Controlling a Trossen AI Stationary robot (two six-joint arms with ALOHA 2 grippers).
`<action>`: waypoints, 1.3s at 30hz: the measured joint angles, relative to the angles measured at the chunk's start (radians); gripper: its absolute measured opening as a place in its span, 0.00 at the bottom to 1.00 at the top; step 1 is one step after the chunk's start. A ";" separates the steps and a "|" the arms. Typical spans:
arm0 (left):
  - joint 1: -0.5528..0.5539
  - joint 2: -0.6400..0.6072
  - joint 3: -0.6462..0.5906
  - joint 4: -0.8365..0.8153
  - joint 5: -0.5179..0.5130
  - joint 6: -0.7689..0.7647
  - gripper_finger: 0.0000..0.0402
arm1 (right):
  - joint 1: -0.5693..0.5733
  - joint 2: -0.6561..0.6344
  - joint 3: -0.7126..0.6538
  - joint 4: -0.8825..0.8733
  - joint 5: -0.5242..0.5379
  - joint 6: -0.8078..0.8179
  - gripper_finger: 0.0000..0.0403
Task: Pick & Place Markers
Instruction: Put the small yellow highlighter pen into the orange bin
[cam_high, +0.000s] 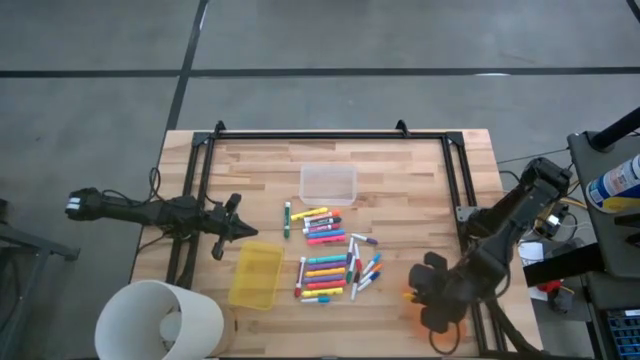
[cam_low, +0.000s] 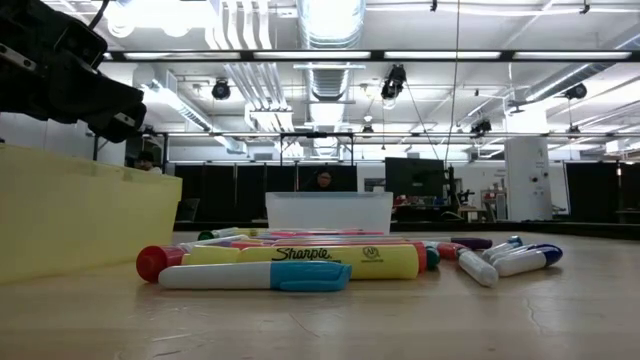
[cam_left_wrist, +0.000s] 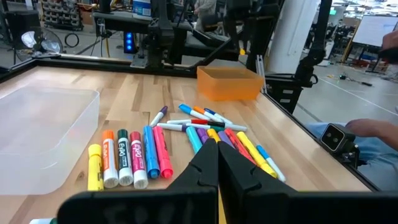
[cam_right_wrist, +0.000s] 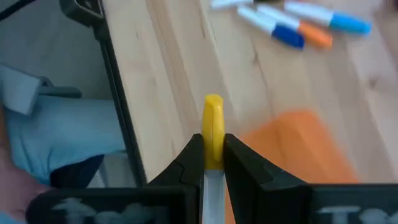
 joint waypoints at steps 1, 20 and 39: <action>0.000 0.000 0.000 0.000 0.000 0.000 0.00 | 0.014 0.003 0.000 -0.006 -0.002 0.029 0.09; 0.000 0.000 0.000 -0.006 0.000 0.000 0.00 | 0.157 0.104 -0.003 -0.151 -0.038 0.352 0.09; 0.000 0.000 0.000 -0.017 0.000 0.000 0.00 | 0.147 0.234 -0.006 -0.152 -0.056 0.370 0.12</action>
